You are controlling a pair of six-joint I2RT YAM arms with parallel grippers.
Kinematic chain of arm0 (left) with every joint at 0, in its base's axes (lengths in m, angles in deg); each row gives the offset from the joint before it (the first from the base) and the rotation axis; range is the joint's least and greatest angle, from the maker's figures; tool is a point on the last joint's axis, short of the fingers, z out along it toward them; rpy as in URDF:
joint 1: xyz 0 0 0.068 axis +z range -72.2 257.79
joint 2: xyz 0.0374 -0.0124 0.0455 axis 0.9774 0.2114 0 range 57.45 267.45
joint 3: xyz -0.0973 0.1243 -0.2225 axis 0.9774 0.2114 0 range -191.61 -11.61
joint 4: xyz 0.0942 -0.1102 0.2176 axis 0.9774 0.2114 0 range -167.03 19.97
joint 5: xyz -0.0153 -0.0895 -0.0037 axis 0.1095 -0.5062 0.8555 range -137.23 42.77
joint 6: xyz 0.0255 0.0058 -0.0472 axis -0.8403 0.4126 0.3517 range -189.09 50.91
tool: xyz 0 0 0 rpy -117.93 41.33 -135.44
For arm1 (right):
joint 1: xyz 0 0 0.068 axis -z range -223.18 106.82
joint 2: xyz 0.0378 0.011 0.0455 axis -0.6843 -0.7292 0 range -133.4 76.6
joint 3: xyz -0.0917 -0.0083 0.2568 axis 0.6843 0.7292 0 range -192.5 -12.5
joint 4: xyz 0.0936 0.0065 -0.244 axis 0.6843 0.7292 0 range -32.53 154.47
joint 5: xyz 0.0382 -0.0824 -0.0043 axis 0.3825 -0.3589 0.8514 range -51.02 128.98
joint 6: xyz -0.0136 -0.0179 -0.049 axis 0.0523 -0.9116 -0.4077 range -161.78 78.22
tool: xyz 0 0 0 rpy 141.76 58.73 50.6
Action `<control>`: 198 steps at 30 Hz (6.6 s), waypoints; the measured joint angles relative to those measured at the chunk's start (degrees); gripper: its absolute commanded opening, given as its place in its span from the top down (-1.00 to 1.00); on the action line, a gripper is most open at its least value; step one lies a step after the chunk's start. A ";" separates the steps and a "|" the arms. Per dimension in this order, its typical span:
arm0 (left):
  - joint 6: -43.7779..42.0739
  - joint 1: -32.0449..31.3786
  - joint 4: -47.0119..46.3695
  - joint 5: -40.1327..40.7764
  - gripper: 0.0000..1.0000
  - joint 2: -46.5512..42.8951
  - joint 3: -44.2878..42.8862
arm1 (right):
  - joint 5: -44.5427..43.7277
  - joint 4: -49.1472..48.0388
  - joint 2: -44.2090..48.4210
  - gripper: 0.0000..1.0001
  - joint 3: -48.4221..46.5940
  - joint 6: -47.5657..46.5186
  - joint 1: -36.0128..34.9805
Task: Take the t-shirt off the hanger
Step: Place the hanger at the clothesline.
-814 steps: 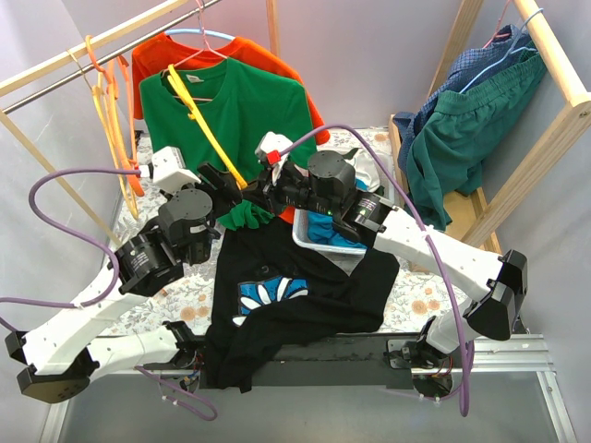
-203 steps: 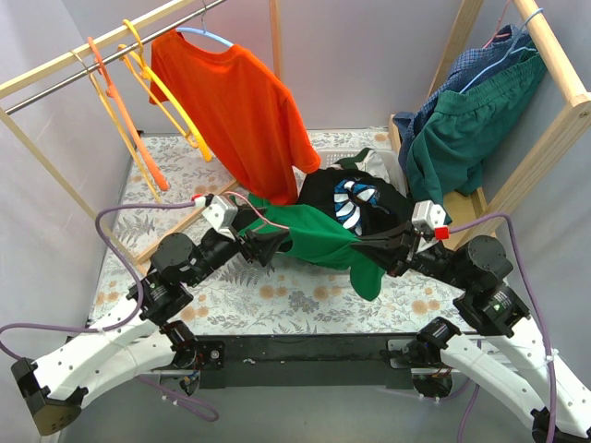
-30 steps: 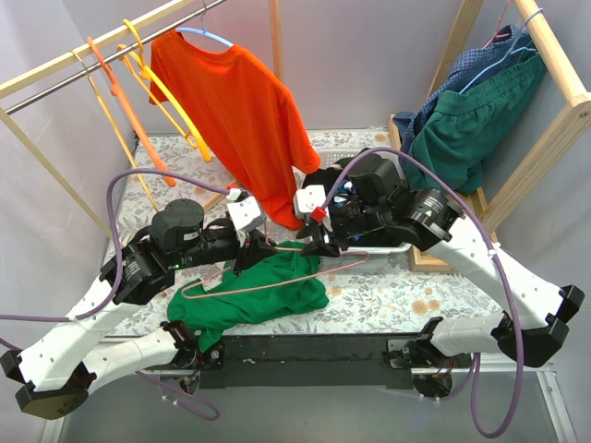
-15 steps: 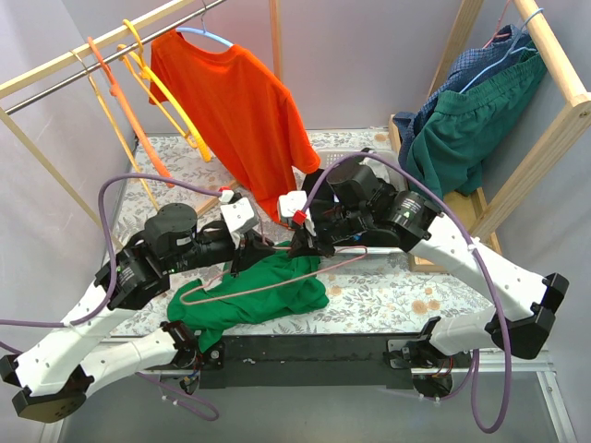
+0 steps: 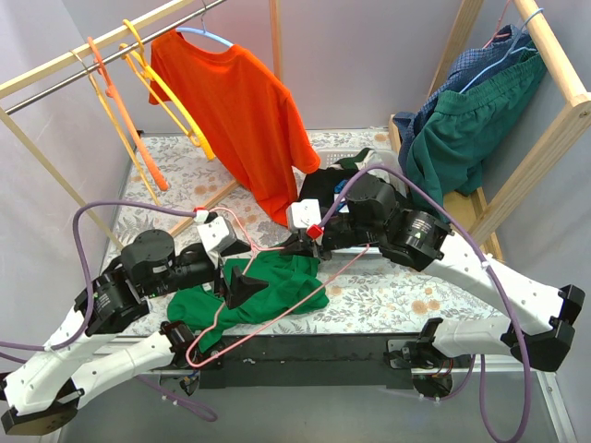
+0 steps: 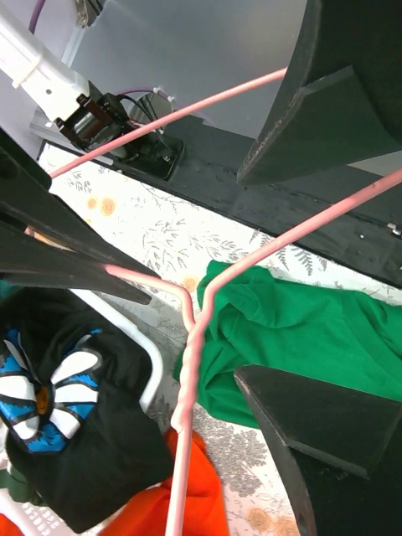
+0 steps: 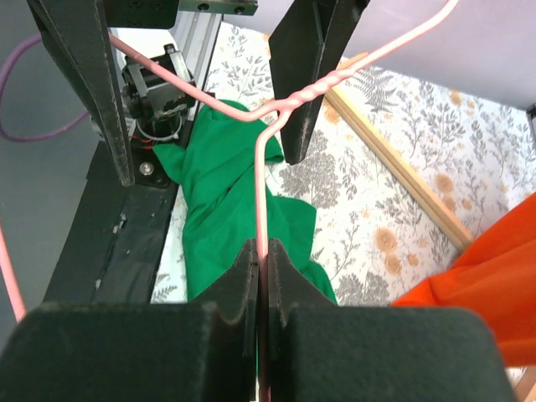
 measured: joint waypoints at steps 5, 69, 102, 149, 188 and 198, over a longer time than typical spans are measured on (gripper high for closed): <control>0.52 -0.20 1.90 0.72 -0.80 0.15 0.00 | -0.04 -3.41 0.85 0.97 3.17 0.20 -0.28; 31.34 2.08 -21.94 15.65 -0.47 2.36 14.88 | -43.98 -25.38 -9.51 0.97 4.39 24.33 -1.84; 28.79 -24.33 -36.13 47.25 0.18 15.10 15.91 | -47.87 -26.62 -14.99 0.97 -1.11 28.06 -7.50; 24.96 -35.98 -46.47 73.96 1.00 23.69 13.90 | -48.04 -27.80 -8.37 0.51 -2.12 32.76 -8.81; 14.56 -43.78 -57.31 69.85 1.00 22.10 11.47 | -57.16 -15.67 18.84 -0.55 7.78 30.99 -9.84; 9.29 -45.22 -59.71 79.36 1.00 9.97 12.96 | -58.29 -14.38 17.92 -0.55 10.12 31.06 -9.84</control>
